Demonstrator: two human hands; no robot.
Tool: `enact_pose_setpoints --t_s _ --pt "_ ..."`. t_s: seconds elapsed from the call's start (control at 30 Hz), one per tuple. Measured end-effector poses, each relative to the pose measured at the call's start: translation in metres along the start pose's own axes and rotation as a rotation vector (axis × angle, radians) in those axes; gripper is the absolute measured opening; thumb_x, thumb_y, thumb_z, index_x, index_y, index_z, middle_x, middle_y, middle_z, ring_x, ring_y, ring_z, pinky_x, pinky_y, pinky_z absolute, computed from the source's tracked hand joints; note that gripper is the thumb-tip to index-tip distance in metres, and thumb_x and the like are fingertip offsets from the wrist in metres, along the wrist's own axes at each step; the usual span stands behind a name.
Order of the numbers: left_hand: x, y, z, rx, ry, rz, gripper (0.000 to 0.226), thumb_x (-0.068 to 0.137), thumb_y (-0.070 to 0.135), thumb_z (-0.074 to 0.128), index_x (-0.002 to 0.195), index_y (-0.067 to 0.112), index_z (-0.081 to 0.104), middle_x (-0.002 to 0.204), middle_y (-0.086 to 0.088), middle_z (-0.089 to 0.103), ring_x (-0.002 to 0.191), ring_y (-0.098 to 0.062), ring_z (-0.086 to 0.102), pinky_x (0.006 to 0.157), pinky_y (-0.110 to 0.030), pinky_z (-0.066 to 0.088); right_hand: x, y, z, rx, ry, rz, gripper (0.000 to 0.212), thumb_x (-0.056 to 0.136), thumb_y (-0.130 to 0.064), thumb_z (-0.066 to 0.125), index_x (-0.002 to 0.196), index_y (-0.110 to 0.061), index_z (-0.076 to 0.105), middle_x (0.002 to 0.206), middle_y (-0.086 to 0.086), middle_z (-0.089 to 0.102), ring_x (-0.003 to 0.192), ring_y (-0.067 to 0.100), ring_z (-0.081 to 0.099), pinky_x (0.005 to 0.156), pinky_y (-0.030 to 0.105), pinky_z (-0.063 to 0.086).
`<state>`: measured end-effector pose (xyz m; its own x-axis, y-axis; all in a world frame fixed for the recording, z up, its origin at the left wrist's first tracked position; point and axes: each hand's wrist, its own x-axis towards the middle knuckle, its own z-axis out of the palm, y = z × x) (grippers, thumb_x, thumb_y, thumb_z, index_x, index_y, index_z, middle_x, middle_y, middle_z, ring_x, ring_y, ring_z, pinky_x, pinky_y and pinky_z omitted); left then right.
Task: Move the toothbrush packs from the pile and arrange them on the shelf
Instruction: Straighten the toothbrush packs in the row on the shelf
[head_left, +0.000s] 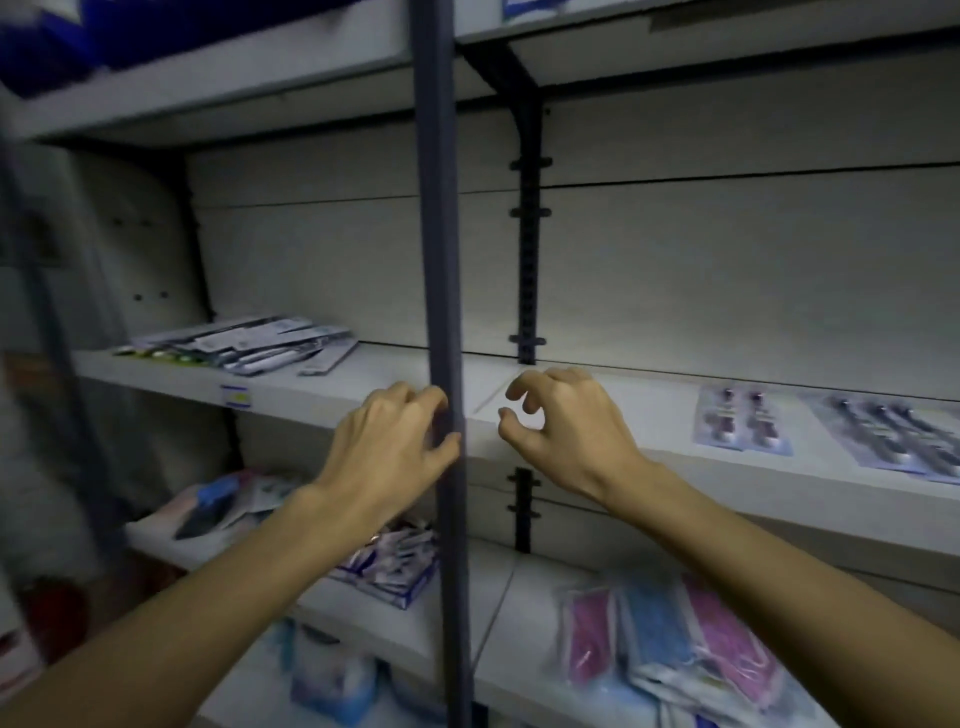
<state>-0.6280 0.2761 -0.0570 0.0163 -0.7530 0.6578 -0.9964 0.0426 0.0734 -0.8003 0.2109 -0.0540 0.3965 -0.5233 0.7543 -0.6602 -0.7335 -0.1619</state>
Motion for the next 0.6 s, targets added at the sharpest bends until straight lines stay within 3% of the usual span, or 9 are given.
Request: enact_pose_setpoints --t_s 0.23,0.6 --pt "-0.025 -0.119 -0.031 0.091 -0.012 -0.184 0.038 0.087 0.041 0.056 0.121 0.025 0.054 0.111 -0.002 0.059 0.102 -0.021 0.056 0.075 -0.033 0.049 0.047 -0.101 0.085 0.108 -0.052 -0.151 0.032 0.088 -0.037 0.056 0.11 -0.016 0.063 0.097 0.004 0.065 0.099 0.026 0.055 0.074 0.038 0.05" --pt "-0.013 -0.259 -0.017 0.173 -0.02 -0.326 0.035 0.089 0.039 0.055 0.121 0.027 0.054 0.113 0.001 0.06 0.104 -0.02 0.056 0.072 -0.03 0.044 0.134 -0.149 0.205 0.118 -0.144 -0.132 0.034 0.089 -0.035 0.053 0.115 -0.015 0.062 0.105 0.008 0.065 0.102 0.028 0.056 0.078 0.034 0.047"
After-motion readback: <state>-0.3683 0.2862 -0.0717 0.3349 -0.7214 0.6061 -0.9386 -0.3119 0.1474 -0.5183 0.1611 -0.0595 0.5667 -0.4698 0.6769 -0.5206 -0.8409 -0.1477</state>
